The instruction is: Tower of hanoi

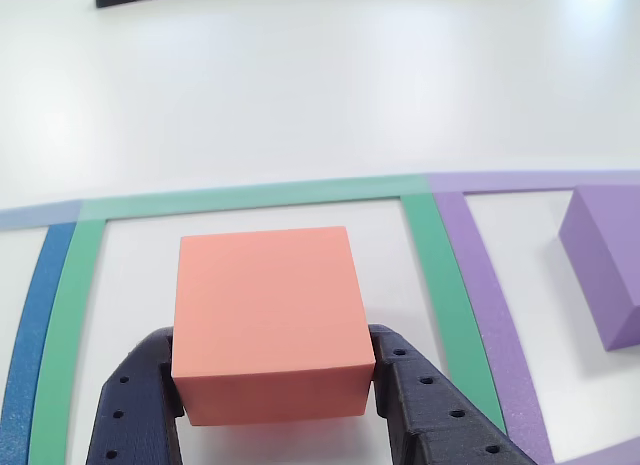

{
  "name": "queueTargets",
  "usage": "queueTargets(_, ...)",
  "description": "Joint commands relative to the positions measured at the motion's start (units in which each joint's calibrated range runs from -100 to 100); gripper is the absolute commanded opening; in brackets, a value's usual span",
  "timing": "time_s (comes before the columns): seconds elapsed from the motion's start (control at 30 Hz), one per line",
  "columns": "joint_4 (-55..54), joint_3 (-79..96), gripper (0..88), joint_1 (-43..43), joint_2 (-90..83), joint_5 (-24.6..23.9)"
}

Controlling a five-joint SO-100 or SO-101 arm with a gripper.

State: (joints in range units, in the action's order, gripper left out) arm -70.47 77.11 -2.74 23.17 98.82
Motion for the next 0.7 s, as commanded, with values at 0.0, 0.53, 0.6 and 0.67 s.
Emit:
queueTargets(0.0, -2.3, -1.1, 14.2, 0.7, 0.3, 1.2)
queueTargets(0.53, -3.3, -2.3, 23.6, 0.0, 2.9, 1.2)
queueTargets(0.6, -3.4, -2.3, 24.5, 0.0, 2.9, 1.2)
queueTargets(0.67, -3.8, -2.3, 25.2, 0.0, 2.9, 1.2)
